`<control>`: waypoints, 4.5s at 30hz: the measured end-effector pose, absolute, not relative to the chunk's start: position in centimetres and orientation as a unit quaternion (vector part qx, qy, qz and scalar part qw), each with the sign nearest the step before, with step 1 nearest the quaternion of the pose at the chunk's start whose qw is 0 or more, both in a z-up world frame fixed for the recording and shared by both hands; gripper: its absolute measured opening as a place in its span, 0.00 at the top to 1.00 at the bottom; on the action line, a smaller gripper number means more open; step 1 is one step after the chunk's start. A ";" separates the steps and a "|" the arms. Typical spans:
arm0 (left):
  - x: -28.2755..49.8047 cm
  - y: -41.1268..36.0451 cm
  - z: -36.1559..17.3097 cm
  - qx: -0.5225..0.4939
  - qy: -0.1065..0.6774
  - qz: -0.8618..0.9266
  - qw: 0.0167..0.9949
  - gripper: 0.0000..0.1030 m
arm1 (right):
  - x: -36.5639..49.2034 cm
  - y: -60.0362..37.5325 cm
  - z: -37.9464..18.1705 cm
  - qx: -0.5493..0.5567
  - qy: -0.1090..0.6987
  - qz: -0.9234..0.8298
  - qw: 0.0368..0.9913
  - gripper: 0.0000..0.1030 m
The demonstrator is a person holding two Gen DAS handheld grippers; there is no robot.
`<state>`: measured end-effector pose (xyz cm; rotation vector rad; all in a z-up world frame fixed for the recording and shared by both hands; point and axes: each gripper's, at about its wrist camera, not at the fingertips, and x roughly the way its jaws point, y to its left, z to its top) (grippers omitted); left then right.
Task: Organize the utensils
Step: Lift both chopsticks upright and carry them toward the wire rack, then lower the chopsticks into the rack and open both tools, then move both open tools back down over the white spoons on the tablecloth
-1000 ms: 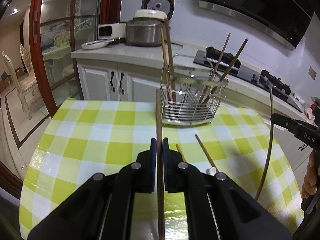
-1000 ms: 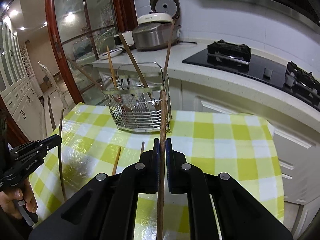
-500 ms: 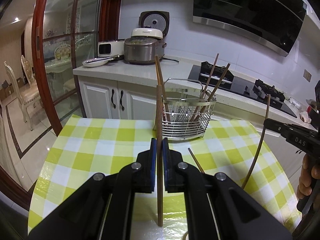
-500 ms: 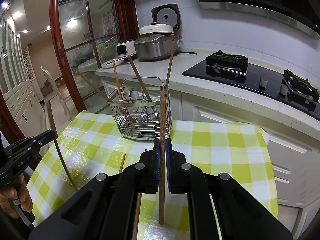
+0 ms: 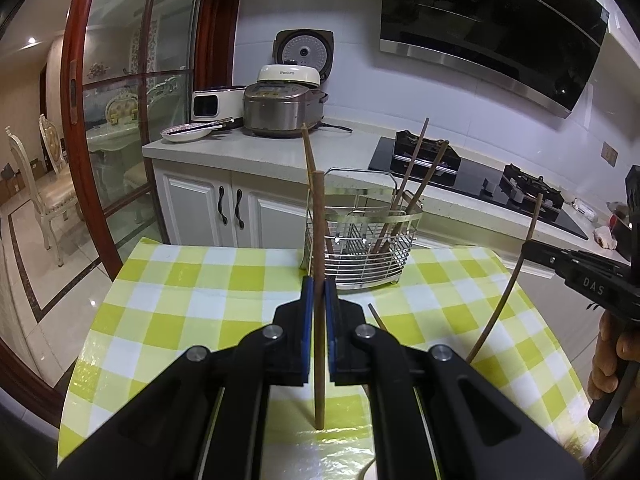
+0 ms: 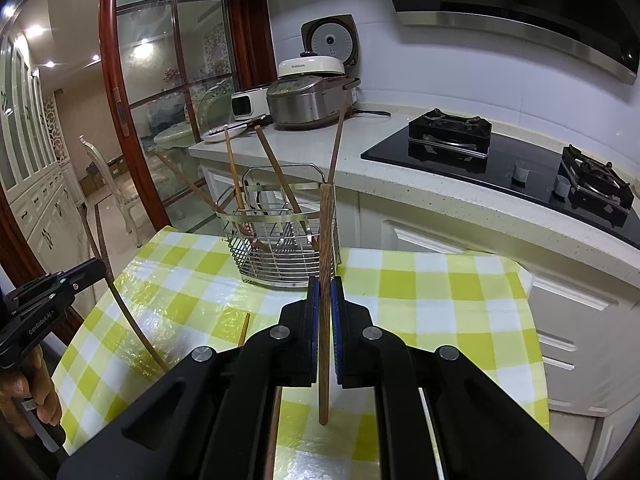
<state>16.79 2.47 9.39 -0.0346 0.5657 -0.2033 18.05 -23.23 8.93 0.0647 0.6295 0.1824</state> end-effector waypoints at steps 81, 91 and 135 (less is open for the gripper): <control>36.1 -2.1 13.4 -0.042 0.202 -0.108 0.972 0.93 | 37.2 -20.4 11.4 0.007 0.292 0.087 0.952 0.92; 34.4 -2.0 14.1 -0.033 0.192 -0.106 0.975 0.70 | 36.3 -21.3 11.6 0.011 0.288 0.072 0.955 0.62; 19.3 -2.1 -2.8 -0.019 0.429 -0.178 0.885 0.66 | 16.3 -23.6 -6.1 0.051 0.422 0.039 0.904 0.34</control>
